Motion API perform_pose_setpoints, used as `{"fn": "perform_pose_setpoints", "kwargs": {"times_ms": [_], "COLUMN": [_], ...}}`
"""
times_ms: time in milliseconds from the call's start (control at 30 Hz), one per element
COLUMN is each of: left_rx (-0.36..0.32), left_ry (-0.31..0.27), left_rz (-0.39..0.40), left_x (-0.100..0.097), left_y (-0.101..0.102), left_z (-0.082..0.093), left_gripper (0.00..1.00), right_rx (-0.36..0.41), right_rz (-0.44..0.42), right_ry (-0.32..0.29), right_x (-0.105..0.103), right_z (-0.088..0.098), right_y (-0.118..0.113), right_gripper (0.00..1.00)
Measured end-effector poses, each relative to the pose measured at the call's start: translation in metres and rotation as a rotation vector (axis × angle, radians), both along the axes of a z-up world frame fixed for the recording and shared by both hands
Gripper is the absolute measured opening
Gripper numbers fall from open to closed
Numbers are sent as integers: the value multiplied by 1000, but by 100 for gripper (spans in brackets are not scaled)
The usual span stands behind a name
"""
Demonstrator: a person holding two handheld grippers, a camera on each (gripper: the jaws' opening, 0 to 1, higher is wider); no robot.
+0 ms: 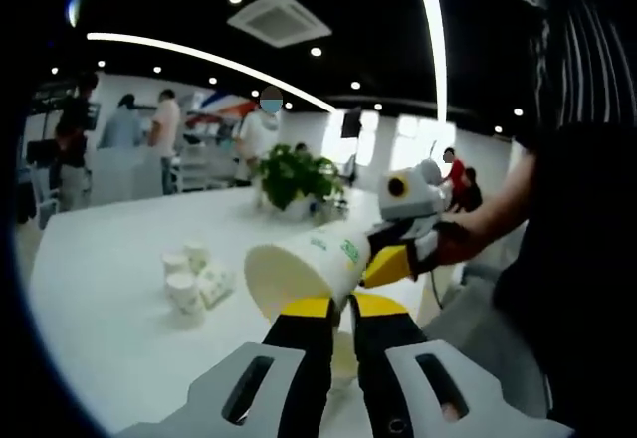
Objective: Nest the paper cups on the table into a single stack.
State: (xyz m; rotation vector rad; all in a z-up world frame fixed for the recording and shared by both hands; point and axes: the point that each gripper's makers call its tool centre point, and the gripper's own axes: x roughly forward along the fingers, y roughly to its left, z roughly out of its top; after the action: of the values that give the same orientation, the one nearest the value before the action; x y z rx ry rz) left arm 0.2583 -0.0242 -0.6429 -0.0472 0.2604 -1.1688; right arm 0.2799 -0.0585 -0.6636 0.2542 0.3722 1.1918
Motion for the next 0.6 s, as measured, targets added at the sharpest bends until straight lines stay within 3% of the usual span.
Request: {"fn": "perform_pose_setpoints", "kwargs": {"times_ms": [600], "left_rx": [71], "left_ry": [-44], "left_rz": [-56], "left_x": [-7], "left_y": [-4], "left_z": [4], "left_gripper": [0], "right_rx": [8], "right_rz": [-42], "right_ry": [7], "right_x": [2], "right_z": [-3], "right_y": [-19], "right_gripper": [34]}}
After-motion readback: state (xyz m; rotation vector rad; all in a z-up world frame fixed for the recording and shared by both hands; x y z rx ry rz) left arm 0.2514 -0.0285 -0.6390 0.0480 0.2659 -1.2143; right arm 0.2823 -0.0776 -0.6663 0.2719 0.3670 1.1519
